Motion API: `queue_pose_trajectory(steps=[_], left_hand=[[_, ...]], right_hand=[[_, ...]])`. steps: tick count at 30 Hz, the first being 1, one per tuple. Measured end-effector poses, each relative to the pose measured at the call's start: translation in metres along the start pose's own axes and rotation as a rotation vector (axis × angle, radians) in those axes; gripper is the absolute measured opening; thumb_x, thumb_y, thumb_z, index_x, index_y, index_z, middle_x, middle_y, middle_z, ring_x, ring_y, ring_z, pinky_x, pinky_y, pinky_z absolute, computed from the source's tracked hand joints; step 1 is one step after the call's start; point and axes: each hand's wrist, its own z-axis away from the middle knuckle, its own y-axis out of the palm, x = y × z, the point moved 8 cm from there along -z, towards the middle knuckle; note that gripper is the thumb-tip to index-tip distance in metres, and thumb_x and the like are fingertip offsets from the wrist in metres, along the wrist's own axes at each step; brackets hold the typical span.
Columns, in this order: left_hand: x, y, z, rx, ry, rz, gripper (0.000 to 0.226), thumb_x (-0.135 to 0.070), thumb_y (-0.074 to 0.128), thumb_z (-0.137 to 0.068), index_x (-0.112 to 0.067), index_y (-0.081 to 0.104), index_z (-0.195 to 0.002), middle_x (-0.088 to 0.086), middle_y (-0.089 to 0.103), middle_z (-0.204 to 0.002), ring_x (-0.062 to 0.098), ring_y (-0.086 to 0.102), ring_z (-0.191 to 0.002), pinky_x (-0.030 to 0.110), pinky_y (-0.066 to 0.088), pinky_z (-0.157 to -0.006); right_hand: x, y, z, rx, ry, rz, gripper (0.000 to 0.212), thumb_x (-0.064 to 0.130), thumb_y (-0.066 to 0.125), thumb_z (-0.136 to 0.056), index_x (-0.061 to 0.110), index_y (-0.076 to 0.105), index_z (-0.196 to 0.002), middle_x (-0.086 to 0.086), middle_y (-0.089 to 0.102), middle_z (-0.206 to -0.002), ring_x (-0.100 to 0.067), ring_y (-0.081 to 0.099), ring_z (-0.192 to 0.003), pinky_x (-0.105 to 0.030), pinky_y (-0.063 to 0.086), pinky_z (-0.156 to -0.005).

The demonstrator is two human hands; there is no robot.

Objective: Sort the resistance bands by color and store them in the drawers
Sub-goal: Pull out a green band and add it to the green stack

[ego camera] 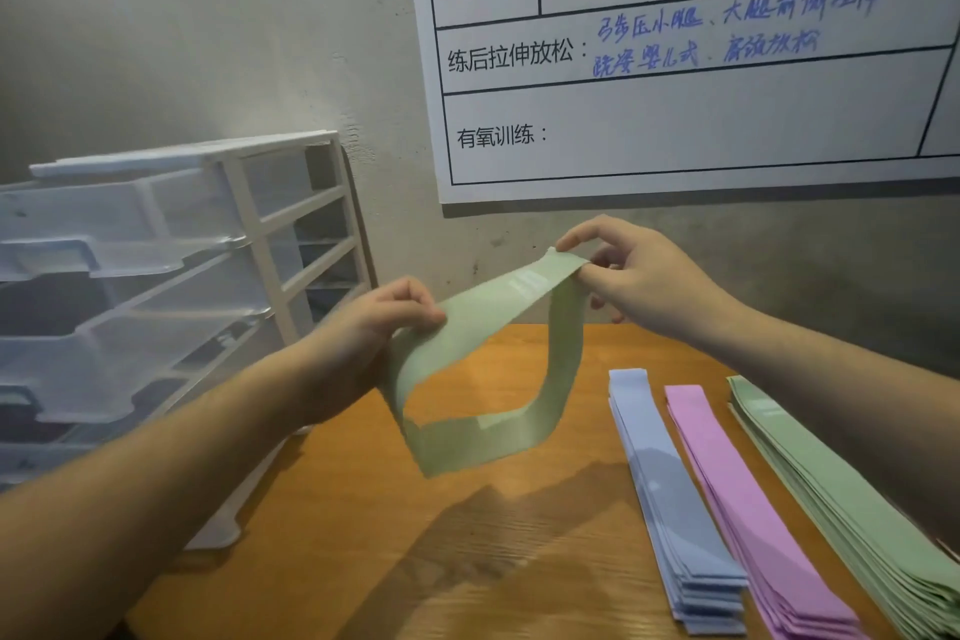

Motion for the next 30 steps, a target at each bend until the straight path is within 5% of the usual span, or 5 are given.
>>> queue_pose_trajectory(steps=[9, 13, 16, 24, 30], left_hand=[[0.037, 0.035, -0.005, 0.08, -0.059, -0.148, 0.021, -0.032, 0.065, -0.09, -0.015, 0.053, -0.097, 0.004, 0.054, -0.091, 0.02, 0.055, -0.082, 0.037, 0.05, -0.076], [0.019, 0.057, -0.017, 0.054, 0.046, -0.085, 0.06, -0.049, 0.069, -0.075, -0.025, 0.049, -0.127, -0.01, 0.056, -0.127, 0.009, 0.057, -0.117, 0.03, 0.049, -0.096], [0.0, 0.076, -0.028, 0.083, 0.138, 0.028, 0.06, -0.047, 0.075, -0.082, -0.031, 0.046, -0.133, -0.016, 0.06, -0.125, -0.002, 0.059, -0.114, 0.016, 0.05, -0.087], [0.004, 0.12, -0.052, 0.145, 0.124, 0.149, 0.026, -0.023, 0.052, -0.104, -0.016, 0.056, -0.129, 0.01, 0.076, -0.107, 0.018, 0.073, -0.097, 0.041, 0.058, -0.086], [0.003, 0.136, -0.077, 0.091, 0.103, 0.472, 0.029, -0.004, 0.041, -0.104, -0.009, 0.051, -0.131, 0.019, 0.072, -0.102, 0.025, 0.071, -0.087, 0.034, 0.06, -0.071]], right_hand=[[0.011, 0.018, 0.003, 0.141, 0.147, -0.267, 0.019, 0.014, 0.061, -0.099, 0.022, 0.075, -0.108, -0.001, 0.075, -0.087, -0.012, 0.069, -0.073, -0.031, 0.06, -0.061], [0.01, 0.026, 0.001, 0.238, 0.188, -0.426, 0.024, 0.007, 0.057, -0.099, 0.019, 0.073, -0.113, -0.01, 0.074, -0.092, -0.018, 0.068, -0.077, -0.03, 0.058, -0.06], [0.005, 0.031, -0.001, 0.269, 0.208, -0.518, 0.024, 0.008, 0.055, -0.1, 0.017, 0.071, -0.114, -0.005, 0.072, -0.088, -0.014, 0.066, -0.072, -0.024, 0.053, -0.054], [-0.035, 0.019, -0.006, 0.069, 0.293, -0.637, 0.026, 0.009, 0.053, -0.099, 0.019, 0.071, -0.114, -0.001, 0.067, -0.08, -0.013, 0.061, -0.07, -0.026, 0.045, -0.061], [-0.073, 0.035, 0.022, 0.217, 0.497, -0.707, 0.045, 0.049, 0.046, -0.101, 0.013, 0.066, -0.12, -0.01, 0.056, -0.088, -0.02, 0.056, -0.078, -0.031, 0.054, -0.071]])
